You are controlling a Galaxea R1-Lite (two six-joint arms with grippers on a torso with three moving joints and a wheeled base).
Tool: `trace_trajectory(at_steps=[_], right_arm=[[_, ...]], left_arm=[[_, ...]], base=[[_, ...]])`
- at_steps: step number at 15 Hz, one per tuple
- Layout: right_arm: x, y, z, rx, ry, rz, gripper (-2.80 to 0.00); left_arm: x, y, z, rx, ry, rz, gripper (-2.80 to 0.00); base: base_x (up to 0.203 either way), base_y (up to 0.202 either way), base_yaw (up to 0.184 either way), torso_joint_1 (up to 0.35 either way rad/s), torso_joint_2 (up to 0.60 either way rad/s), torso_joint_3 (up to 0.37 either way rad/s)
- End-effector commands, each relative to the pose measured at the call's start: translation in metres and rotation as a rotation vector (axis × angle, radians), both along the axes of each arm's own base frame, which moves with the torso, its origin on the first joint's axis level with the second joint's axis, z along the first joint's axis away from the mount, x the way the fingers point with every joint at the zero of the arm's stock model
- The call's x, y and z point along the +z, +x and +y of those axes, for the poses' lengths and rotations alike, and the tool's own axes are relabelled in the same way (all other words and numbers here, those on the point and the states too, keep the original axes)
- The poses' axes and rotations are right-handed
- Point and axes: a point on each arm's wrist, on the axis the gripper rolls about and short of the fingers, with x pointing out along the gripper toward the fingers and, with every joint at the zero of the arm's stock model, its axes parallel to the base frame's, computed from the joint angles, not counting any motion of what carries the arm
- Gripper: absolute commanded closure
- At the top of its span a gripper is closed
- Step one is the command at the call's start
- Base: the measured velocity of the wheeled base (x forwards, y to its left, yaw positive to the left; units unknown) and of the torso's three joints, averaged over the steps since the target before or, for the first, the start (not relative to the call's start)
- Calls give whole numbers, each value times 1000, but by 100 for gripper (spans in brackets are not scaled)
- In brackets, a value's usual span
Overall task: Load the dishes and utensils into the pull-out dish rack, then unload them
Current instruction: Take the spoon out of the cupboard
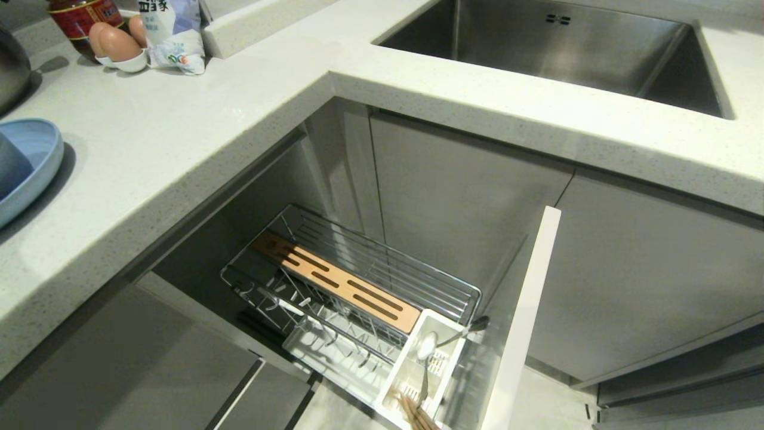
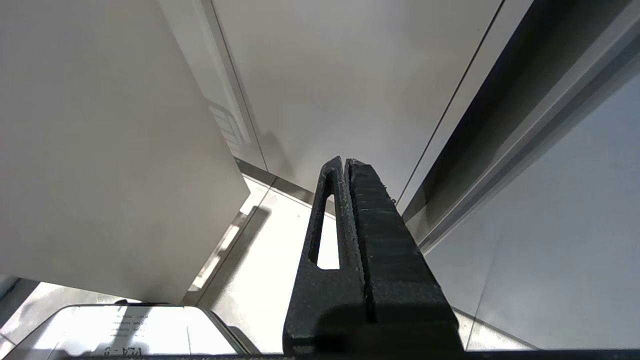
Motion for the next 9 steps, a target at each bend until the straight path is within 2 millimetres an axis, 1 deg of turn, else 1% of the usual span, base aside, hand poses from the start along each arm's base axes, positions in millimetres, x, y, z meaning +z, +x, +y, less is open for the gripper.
trace_trajectory(at_steps=[1, 2, 4, 6, 8, 9], right_arm=[[0, 0, 0, 1, 0, 0, 0], [0, 0, 0, 1, 0, 0, 0], [0, 0, 0, 1, 0, 0, 0], [0, 0, 0, 0, 0, 0, 0], [0, 0, 0, 0, 0, 0, 0], [0, 0, 0, 0, 0, 0, 0]], left_arm=[[6, -24, -16, 9, 57, -78, -280], [12, -31, -20, 11, 102, -143, 0], [28, -38, -25, 2, 179, -262, 0], [46, -38, -25, -37, 227, -357, 0], [67, -30, -23, -111, 233, -466, 0], [76, -23, -21, -154, 194, -526, 0]], base=[[0, 0, 0, 0, 0, 0], [0, 0, 0, 0, 0, 0], [0, 0, 0, 0, 0, 0], [0, 0, 0, 0, 0, 0], [0, 0, 0, 0, 0, 0], [0, 0, 0, 0, 0, 0]])
